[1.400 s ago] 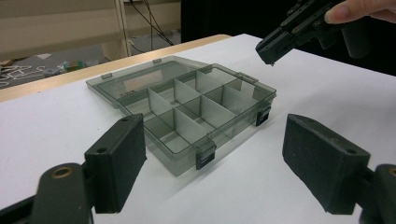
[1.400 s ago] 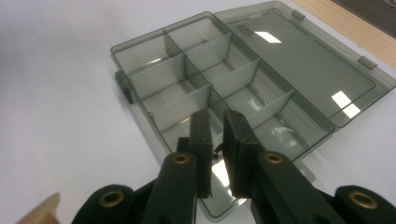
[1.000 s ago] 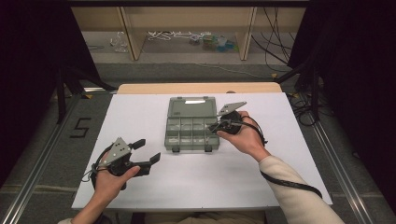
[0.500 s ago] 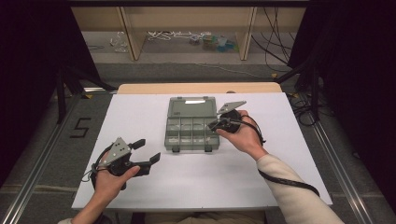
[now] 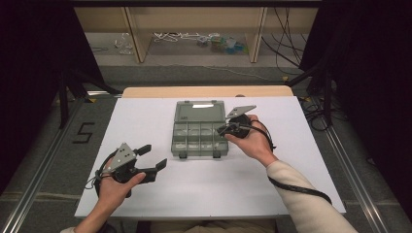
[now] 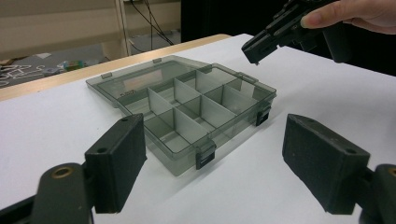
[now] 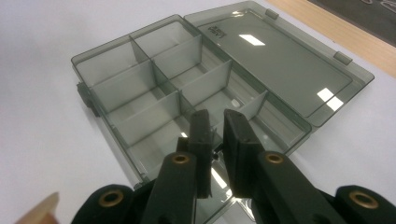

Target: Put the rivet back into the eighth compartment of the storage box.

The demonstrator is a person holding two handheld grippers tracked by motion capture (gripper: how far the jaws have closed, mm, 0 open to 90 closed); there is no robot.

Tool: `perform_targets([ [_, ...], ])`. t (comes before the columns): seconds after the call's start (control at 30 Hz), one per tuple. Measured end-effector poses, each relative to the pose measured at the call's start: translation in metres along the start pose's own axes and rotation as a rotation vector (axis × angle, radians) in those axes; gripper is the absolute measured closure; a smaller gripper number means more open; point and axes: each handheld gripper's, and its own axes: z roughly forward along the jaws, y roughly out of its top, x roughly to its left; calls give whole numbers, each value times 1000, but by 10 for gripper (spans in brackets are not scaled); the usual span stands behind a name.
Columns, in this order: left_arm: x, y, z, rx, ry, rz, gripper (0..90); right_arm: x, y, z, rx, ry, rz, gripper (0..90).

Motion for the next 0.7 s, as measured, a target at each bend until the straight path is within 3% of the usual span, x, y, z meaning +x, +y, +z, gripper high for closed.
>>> perform_targets([
  [0.2,0,0,-1,10,1,-2,211,-1,-1,1,-11,-10,5,792],
  [0.5,0,0,-1,10,3,-1,211,-3,-2,1,-36,-24,21,574],
  [0.7,0,0,-2,10,3,0,211,-5,-4,-4,-58,-1,43,455],
])
